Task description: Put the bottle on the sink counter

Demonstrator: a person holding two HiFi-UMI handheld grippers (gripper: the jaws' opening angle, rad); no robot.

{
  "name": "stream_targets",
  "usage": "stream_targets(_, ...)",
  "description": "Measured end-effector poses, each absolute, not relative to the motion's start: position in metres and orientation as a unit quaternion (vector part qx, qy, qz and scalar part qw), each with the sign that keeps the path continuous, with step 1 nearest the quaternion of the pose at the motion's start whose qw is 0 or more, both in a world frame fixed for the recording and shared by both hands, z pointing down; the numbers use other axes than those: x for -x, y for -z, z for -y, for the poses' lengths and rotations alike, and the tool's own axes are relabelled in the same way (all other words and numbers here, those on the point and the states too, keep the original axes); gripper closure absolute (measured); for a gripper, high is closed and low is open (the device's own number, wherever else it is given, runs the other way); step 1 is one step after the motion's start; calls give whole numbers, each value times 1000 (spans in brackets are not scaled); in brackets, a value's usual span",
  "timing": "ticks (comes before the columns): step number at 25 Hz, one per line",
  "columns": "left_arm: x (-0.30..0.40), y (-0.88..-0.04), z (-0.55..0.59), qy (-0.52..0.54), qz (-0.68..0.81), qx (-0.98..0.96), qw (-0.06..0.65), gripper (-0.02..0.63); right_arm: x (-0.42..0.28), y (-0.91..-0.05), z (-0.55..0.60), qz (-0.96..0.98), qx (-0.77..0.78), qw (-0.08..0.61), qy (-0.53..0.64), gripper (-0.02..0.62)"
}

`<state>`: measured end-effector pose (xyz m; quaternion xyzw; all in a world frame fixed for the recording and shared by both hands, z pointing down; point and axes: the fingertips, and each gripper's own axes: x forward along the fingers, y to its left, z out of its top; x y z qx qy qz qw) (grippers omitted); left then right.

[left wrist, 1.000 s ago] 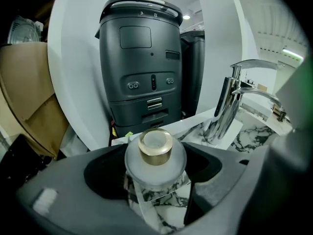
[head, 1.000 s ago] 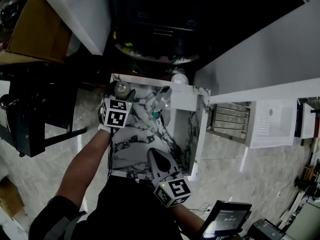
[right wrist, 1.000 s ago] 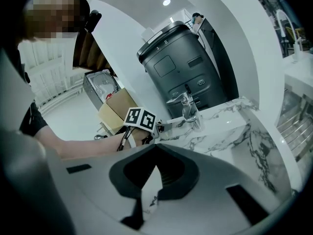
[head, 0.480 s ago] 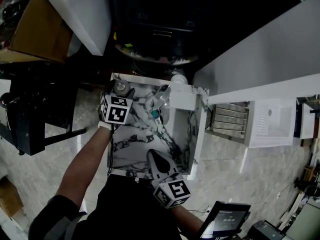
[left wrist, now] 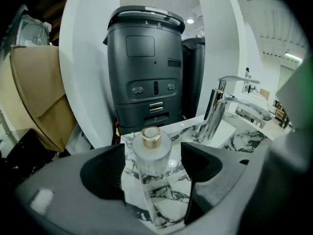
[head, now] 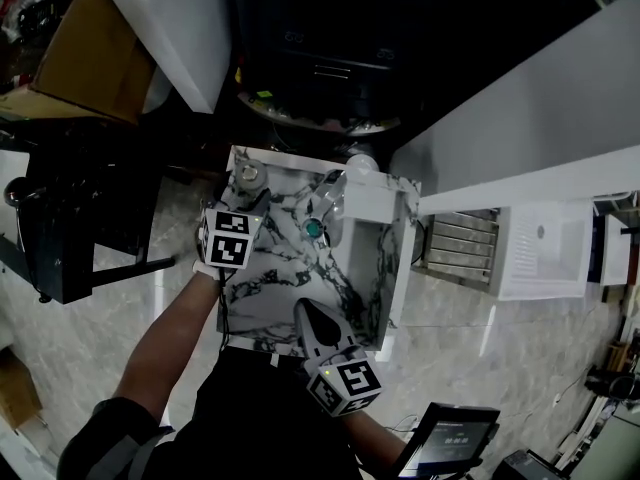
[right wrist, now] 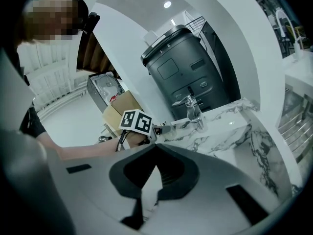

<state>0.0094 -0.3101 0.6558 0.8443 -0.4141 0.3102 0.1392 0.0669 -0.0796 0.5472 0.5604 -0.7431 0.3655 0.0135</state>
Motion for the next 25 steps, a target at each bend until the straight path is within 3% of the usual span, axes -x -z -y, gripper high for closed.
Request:
stream_targets(18, 34, -570, 204, -218, 395, -868, 209, 265, -62, -510, 67, 769, -558, 12, -311, 600)
stream_targets(25, 32, -512, 124, -145, 339, -898, 241, 336, -63, -482, 65, 778, -562, -2, -282, 600)
